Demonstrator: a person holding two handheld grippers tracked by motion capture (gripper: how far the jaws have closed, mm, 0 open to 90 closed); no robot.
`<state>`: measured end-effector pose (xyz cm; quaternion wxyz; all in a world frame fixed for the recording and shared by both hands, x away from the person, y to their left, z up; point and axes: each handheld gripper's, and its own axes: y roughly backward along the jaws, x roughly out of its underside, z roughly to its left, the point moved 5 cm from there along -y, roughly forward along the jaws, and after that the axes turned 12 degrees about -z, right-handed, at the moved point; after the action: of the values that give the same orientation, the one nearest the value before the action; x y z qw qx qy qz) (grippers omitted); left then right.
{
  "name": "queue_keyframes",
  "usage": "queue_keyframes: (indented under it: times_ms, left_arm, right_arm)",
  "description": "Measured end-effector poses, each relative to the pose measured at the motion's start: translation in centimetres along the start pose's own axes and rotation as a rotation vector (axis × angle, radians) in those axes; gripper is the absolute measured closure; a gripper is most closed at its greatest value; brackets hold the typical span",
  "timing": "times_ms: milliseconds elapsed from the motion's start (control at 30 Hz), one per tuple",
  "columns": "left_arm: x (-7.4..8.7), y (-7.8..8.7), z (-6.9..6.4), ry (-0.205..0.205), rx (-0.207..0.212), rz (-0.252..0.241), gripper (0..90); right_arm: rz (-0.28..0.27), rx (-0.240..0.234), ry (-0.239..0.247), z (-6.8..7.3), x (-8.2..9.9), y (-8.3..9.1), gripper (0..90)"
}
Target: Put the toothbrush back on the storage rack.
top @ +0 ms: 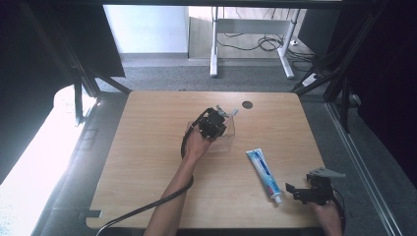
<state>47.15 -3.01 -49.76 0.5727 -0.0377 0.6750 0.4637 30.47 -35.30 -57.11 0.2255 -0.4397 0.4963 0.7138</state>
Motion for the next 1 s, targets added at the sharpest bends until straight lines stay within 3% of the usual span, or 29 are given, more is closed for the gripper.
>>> queue_keyframes:
  times_ms: [333,733,1000]
  left_arm:
    - [0.1,-0.1,0.2,0.018,-0.001,-0.005,79.3]
    - [-0.3,0.5,0.2,0.044,-0.006,-0.02,56.3]
    - [-0.6,1.3,0.5,0.087,0.02,-0.034,44.3]
  right_arm:
    - [0.0,-0.002,0.002,0.0,0.0,0.0,0.0]
    - [0.001,-0.003,0.001,0.0,0.0,0.0,0.0]
    - [0.003,-0.003,0.002,0.0,0.0,-0.1,0.0]
